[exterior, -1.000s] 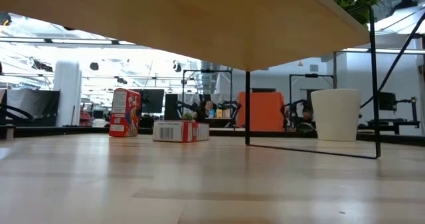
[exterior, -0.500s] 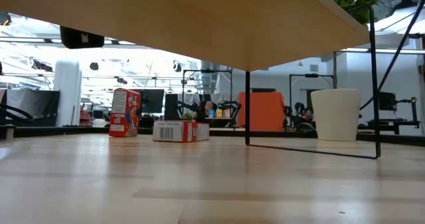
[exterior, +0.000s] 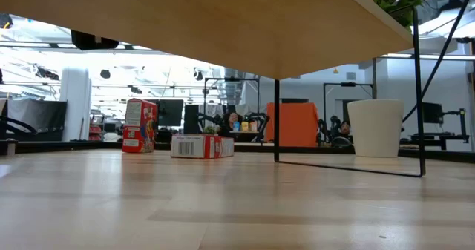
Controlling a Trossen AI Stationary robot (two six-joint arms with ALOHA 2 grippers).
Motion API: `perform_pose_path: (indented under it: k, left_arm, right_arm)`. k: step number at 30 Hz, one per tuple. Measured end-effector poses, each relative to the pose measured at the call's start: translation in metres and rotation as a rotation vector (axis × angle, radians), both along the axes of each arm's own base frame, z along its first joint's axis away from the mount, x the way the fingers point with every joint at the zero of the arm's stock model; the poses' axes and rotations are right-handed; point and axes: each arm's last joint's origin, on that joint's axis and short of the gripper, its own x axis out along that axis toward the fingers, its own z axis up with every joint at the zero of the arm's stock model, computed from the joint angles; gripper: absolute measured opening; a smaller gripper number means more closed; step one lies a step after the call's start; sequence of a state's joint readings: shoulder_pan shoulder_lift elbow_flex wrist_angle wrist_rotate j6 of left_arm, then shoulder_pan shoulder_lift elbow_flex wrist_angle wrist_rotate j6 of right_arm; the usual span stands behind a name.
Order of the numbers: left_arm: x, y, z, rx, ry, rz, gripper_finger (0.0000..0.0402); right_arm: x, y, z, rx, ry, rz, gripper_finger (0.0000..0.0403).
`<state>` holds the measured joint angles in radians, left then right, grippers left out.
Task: Stack cereal on shelf
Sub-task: Remove the cereal box from the shelf
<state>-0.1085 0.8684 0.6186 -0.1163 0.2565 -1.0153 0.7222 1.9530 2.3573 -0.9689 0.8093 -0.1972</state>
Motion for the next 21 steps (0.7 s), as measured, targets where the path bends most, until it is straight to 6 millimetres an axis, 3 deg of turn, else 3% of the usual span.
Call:
perform_pose_path:
  k: [3, 5, 11, 17, 21]
  left_arm:
    - [0.0, 0.001, 0.001, -0.001, -0.014, 0.005, 0.0275]
    - [0.001, 0.002, 0.002, -0.003, -0.022, 0.01, 0.0275]
    - [0.002, 0.004, 0.006, -0.032, -0.057, 0.023, 0.0275]
    - [0.003, 0.008, 0.006, -0.079, -0.04, 0.042, 0.0275]
    - [0.003, 0.005, 0.016, -0.119, -0.112, -0.086, 0.0271]
  right_arm:
    - [0.019, -0.023, 0.009, -0.1, -0.021, 0.032, 0.0005]
    - [0.036, -0.034, 0.003, -0.129, 0.006, 0.09, 0.0006]
    - [0.087, -0.042, -0.047, -0.355, 0.164, 0.188, 0.0008]
    - [0.093, -0.036, -0.062, -0.442, 0.23, 0.275, 0.0007]
    - [0.078, -0.023, -0.062, -0.578, 0.247, 0.117, 0.0011]
